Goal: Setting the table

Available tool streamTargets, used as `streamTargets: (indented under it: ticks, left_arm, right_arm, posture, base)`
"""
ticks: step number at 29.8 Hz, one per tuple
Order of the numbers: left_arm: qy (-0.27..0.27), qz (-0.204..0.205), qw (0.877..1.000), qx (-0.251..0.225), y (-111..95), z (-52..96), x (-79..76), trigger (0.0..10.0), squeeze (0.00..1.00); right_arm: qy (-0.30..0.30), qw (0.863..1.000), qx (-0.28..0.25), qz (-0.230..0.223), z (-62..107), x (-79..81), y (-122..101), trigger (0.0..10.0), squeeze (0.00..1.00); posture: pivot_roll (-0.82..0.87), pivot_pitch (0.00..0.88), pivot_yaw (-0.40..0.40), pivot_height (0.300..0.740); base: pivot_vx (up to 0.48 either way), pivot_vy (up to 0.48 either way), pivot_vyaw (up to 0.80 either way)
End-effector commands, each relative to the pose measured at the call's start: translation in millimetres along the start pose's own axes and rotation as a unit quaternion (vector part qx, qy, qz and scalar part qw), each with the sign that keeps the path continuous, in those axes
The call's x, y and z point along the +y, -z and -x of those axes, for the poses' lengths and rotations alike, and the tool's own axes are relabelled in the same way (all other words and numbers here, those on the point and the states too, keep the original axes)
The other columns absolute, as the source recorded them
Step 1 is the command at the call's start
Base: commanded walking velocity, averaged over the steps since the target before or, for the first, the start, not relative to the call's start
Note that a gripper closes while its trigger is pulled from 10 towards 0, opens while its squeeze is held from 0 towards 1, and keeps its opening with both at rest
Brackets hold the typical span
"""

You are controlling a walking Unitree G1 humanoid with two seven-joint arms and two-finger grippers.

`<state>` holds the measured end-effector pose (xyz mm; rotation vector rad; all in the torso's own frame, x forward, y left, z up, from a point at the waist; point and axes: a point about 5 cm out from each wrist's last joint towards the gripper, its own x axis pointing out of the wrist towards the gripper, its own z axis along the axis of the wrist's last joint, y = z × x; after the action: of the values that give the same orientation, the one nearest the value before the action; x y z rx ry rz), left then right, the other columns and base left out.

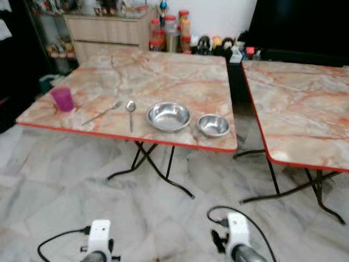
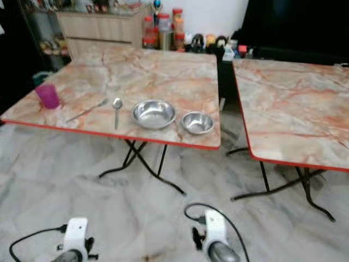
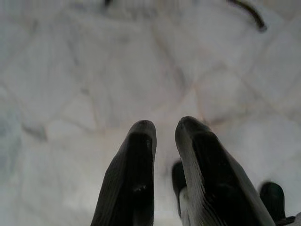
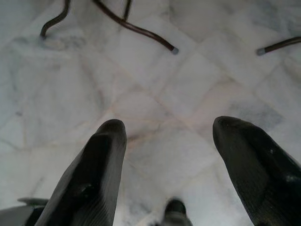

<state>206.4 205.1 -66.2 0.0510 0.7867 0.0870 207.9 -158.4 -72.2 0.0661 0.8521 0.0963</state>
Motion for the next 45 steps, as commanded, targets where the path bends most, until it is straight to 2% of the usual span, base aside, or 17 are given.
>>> streamTargets:
  ticks: [1, 24, 33, 36, 42, 45]
  left_arm:
    - [0.01, 0.005, 1.0, -0.002, -2, -1.1, -8.6, 10.0, 0.0]
    - [0.012, -0.009, 1.0, -0.006, -4, -1.5, -7.4, 10.0, 0.0]
    - [-0.016, -0.015, 0.998, -0.051, -21, -2.2, 10.8, 10.0, 0.0]
    - [-0.033, 0.007, 0.997, -0.066, -24, -0.9, 21.7, 10.0, 0.0]
    - [-0.05, 0.028, 0.994, -0.094, -30, 0.9, 31.7, 10.0, 0.0]
    - [-0.068, 0.067, 0.988, -0.12, -38, 1.9, 39.7, 10.0, 0.0]
  right_arm:
    - [0.015, 1.0, -0.005, -0.002, 1.9, -11.7, -1, 10.0, 0.0]
    - [0.012, 1.0, -0.002, 0.003, 1.8, -9.8, 0, 10.0, 0.0]
    - [0.013, 1.0, 0.0, 0.003, 2.1, -10.1, 1, 10.0, 0.0]
    - [0.014, 1.0, 0.001, 0.0, 2.1, -9.2, 2, 10.0, 0.0]
    - [0.017, 1.0, 0.004, -0.001, 2.4, -8.2, 5, 10.0, 0.0]
    - [0.018, 1.0, 0.007, -0.002, 3.0, -8.7, 7, 10.0, 0.0]
  posture:
    - [-0.01, 0.0, -0.025, 0.728]
    - [-0.01, 0.0, -0.021, 0.728]
    - [-0.01, 0.0, -0.021, 0.728]
    - [0.0, 0.0, -0.017, 0.728]
    - [0.0, 0.0, -0.017, 0.728]
    - [0.0, 0.0, -0.017, 0.728]
  base:
    - [0.398, 0.0, 0.0]
    - [0.386, 0.0, 0.0]
    - [0.0, 0.0, 0.0]
    - [0.0, 0.0, 0.0]
    - [0.0, 0.0, 0.0]
    - [0.0, 0.0, 0.0]
